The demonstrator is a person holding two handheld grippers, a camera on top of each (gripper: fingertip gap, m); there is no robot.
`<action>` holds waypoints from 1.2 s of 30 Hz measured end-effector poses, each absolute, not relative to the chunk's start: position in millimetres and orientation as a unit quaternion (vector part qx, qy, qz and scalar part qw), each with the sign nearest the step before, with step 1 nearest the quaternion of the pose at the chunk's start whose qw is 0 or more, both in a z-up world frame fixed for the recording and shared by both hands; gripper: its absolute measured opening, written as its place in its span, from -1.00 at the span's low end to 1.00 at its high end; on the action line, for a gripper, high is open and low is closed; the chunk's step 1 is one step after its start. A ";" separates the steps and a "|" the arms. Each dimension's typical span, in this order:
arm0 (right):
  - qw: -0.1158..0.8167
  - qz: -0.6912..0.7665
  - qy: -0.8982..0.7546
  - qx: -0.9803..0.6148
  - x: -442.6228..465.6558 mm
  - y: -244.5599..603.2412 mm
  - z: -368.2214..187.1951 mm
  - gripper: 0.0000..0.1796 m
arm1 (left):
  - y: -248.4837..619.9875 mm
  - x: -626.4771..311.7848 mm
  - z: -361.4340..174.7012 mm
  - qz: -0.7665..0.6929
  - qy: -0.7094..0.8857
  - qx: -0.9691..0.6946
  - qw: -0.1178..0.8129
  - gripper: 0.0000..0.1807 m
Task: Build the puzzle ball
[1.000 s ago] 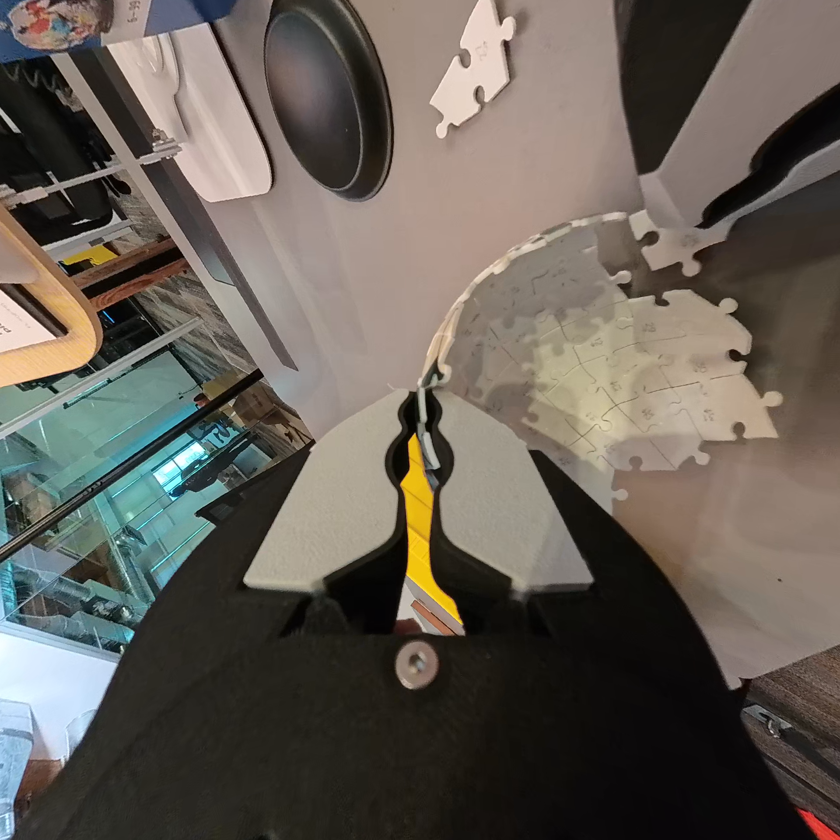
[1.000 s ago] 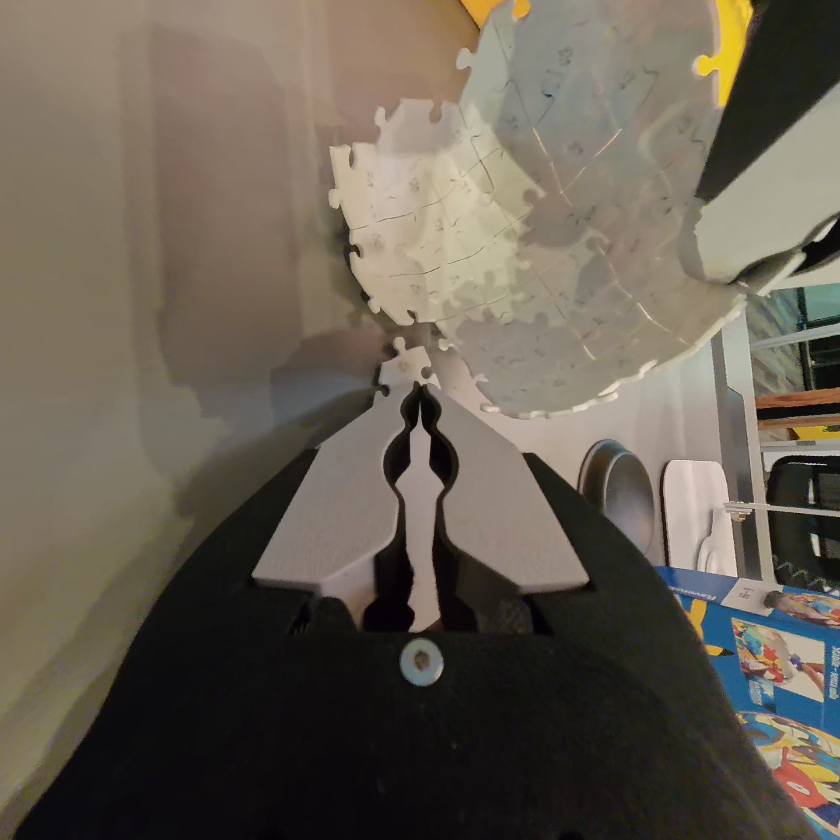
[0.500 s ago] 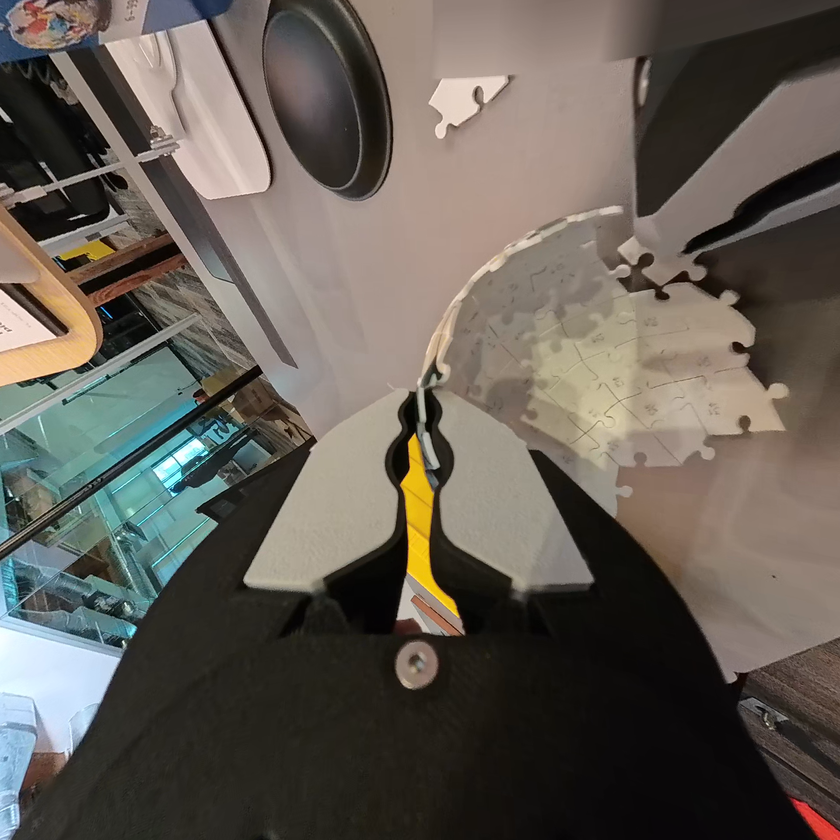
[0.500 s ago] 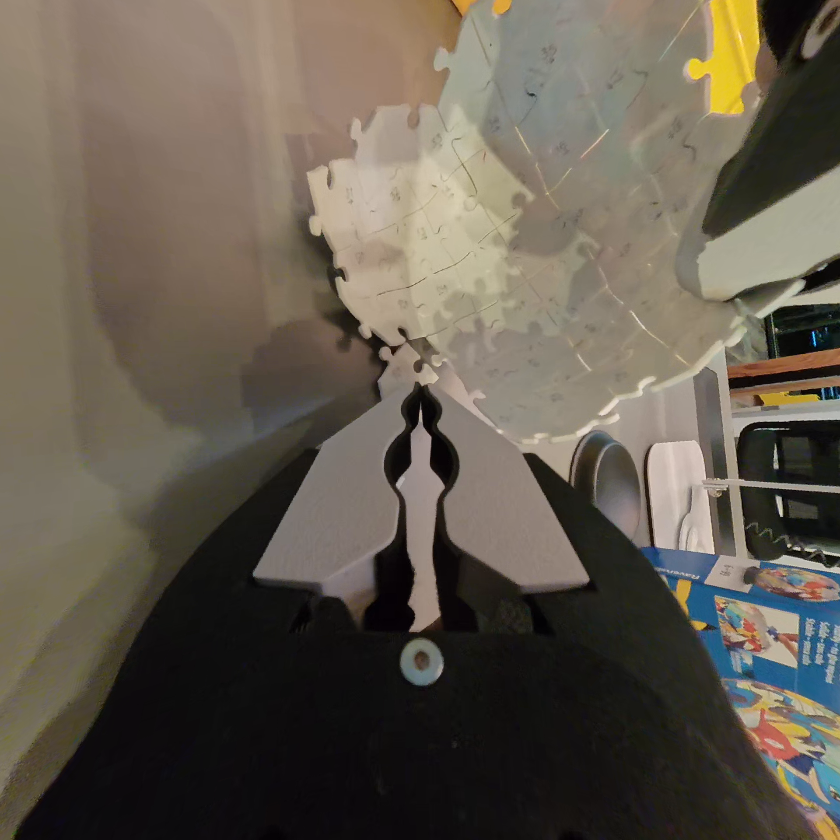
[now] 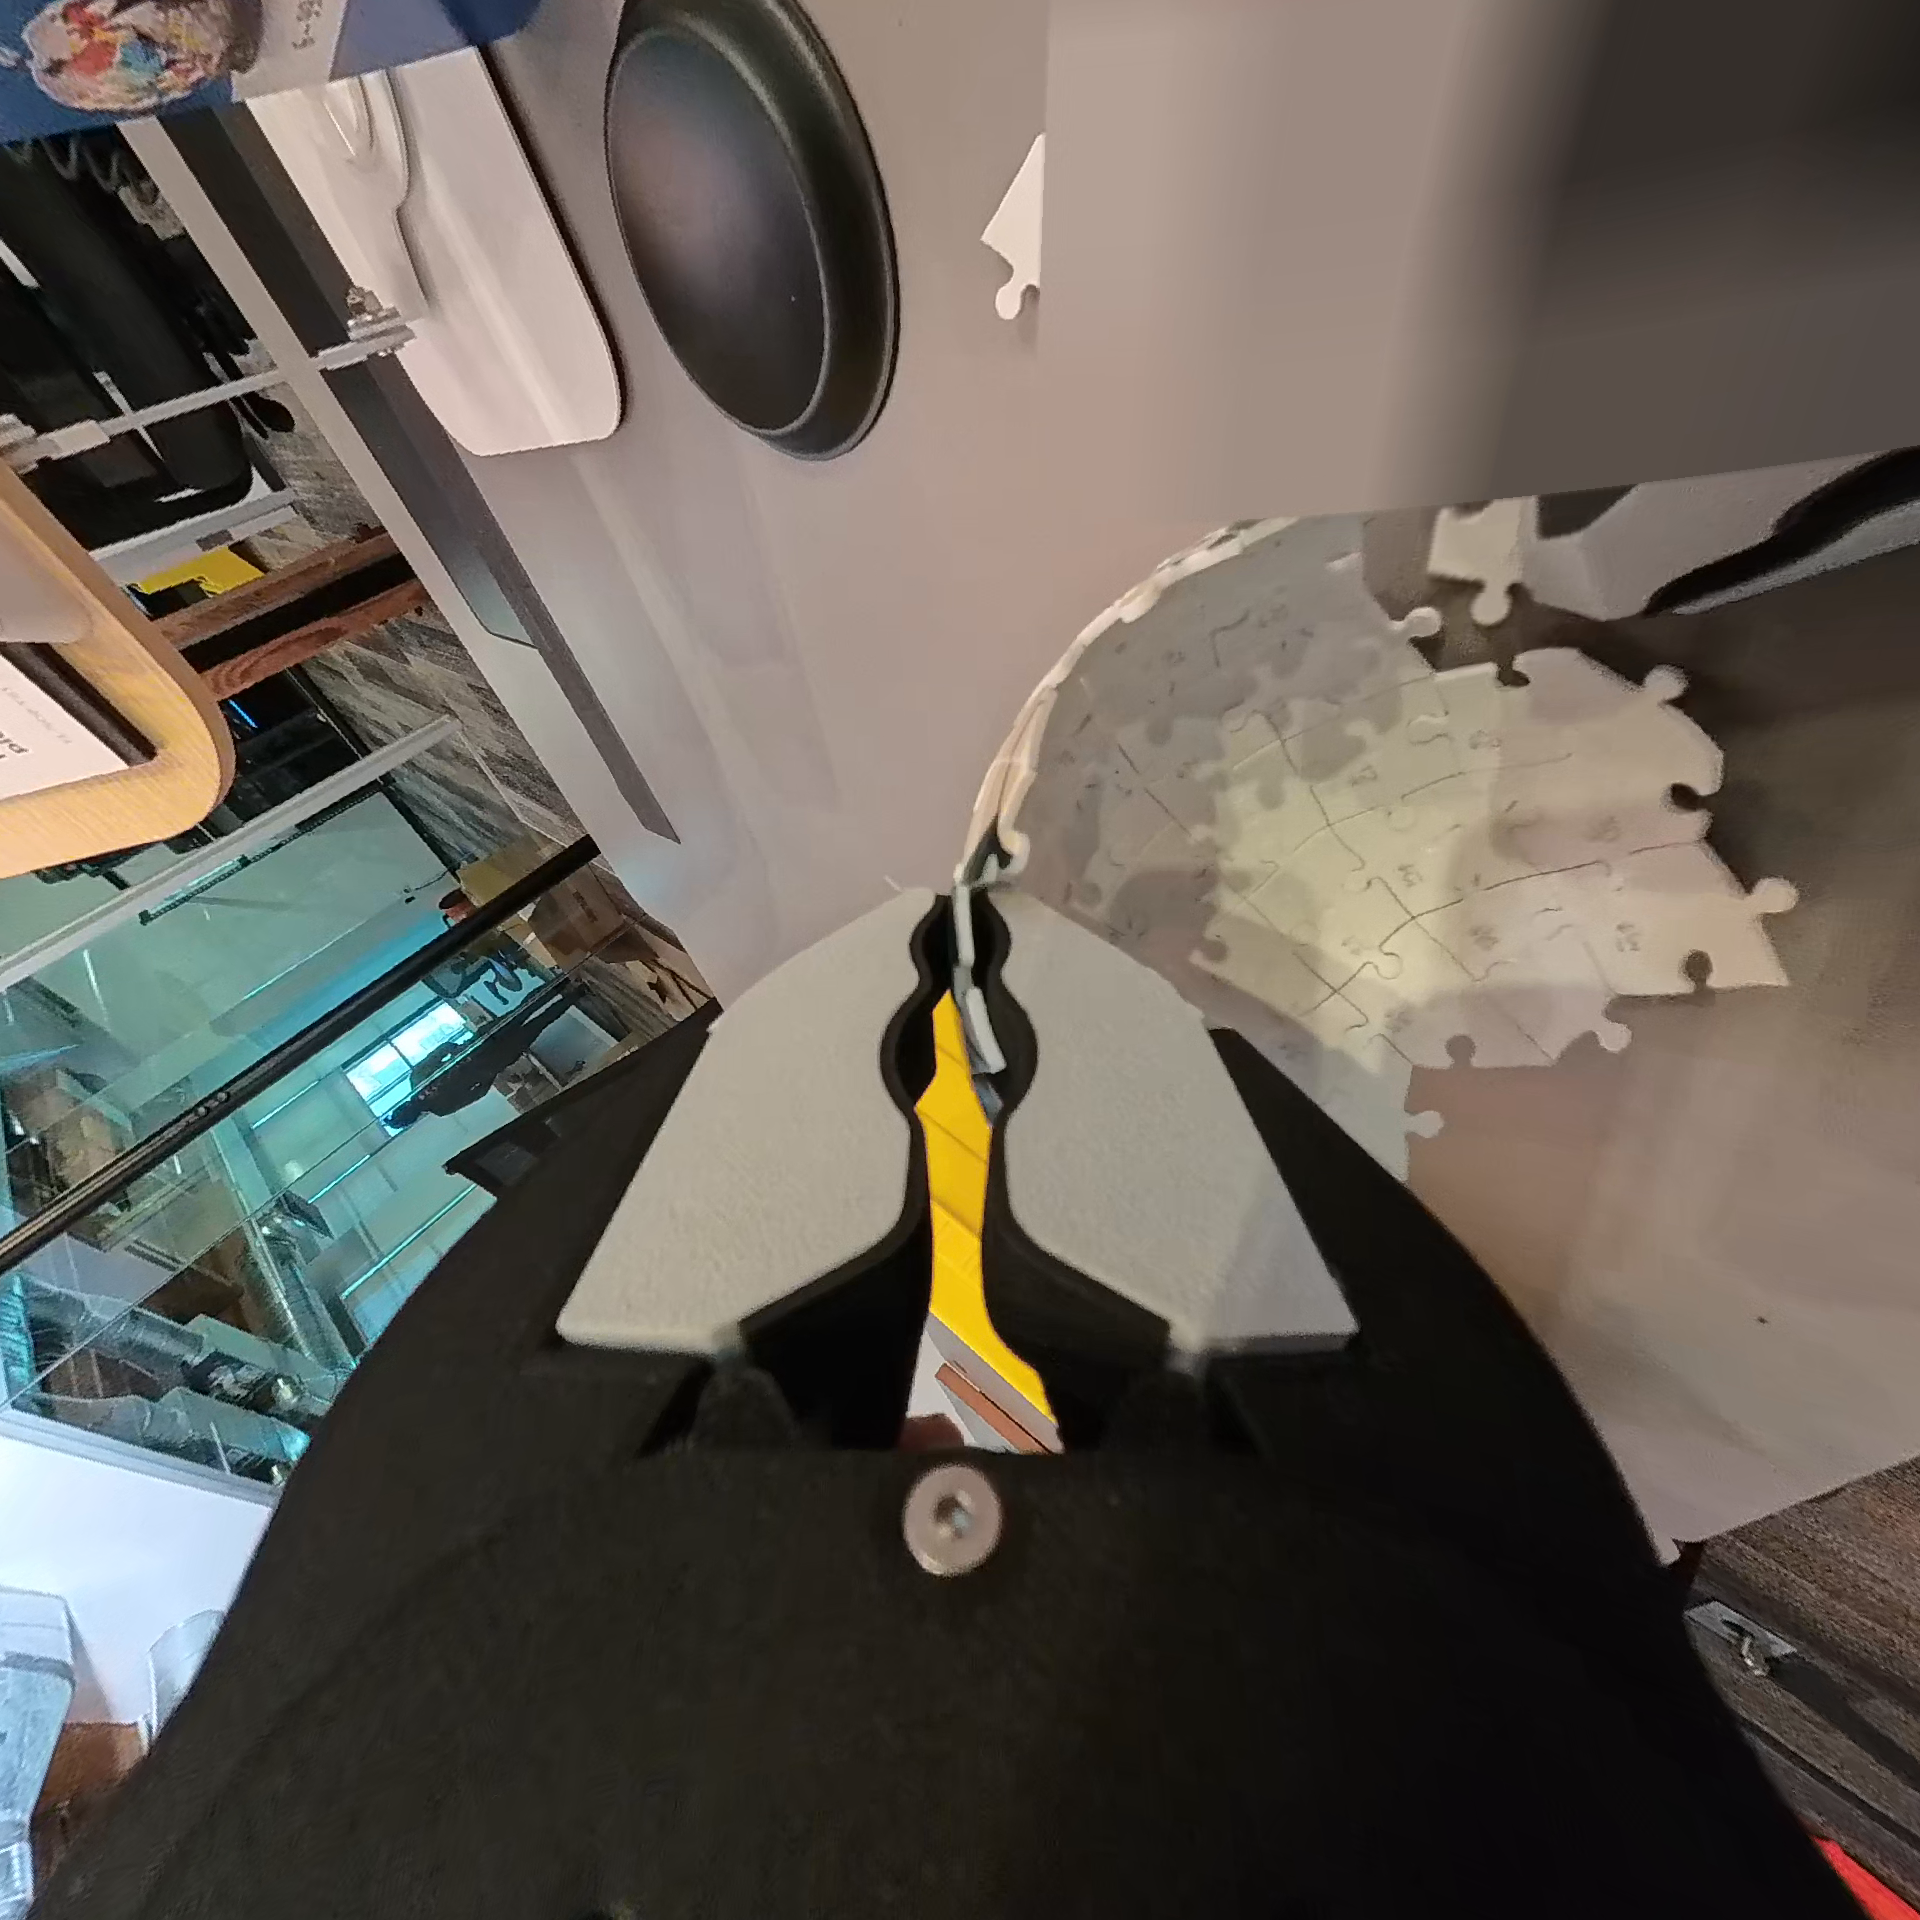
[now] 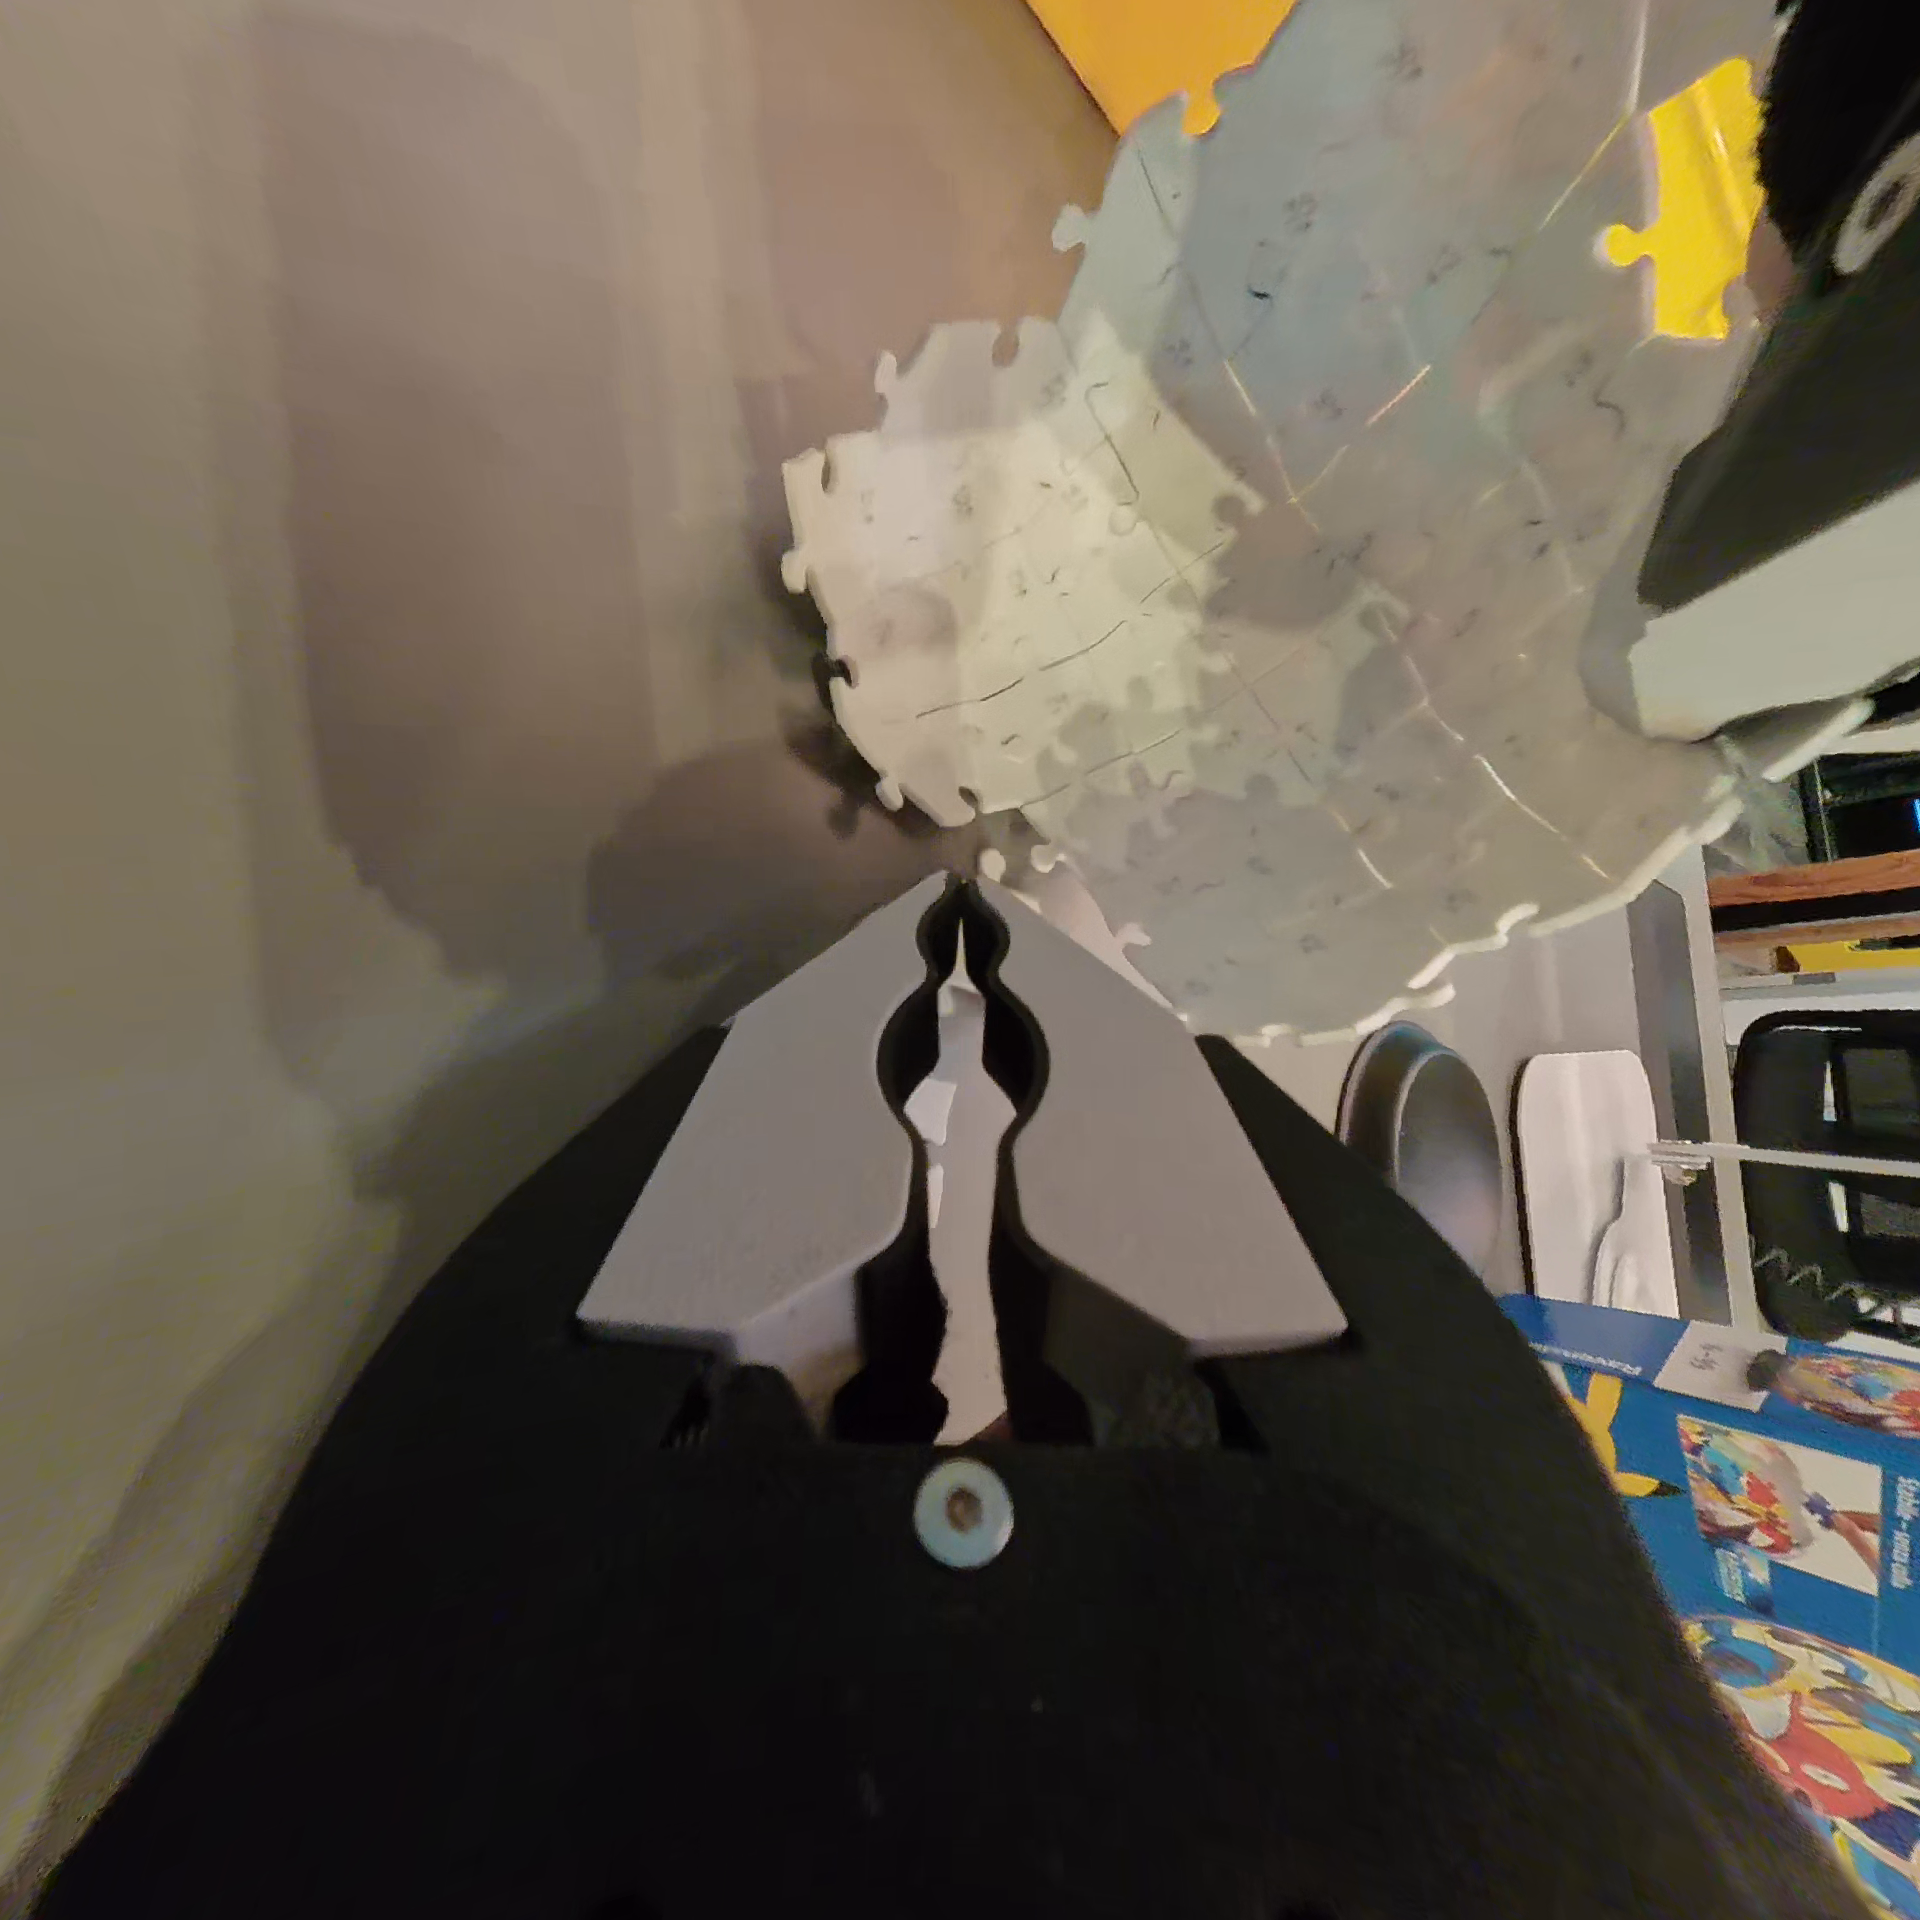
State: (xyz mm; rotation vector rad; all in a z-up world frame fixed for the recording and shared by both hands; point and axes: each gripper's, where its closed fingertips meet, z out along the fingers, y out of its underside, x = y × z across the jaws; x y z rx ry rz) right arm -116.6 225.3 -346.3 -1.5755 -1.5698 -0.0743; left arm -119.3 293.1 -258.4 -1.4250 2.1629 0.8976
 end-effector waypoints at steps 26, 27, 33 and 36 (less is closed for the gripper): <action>0.426 -0.015 -0.607 -0.670 -83.3 233.6 -348.5 -1.00 | 293.6 -114.9 -257.8 0.318 0.775 -0.507 0.201 -0.96; 0.426 -0.017 -0.608 -0.670 -84.1 234.2 -348.5 -1.00 | 293.5 -114.8 -257.8 0.317 0.775 -0.508 0.202 -0.96; 0.428 -0.016 -0.609 -0.668 -85.6 238.5 -348.6 -1.00 | 294.3 -116.1 -257.9 0.317 0.775 -0.508 0.201 -0.96; 0.428 -0.019 -0.609 -0.667 -87.8 240.2 -348.6 -1.00 | 294.6 -116.1 -258.2 0.317 0.775 -0.508 0.202 -0.96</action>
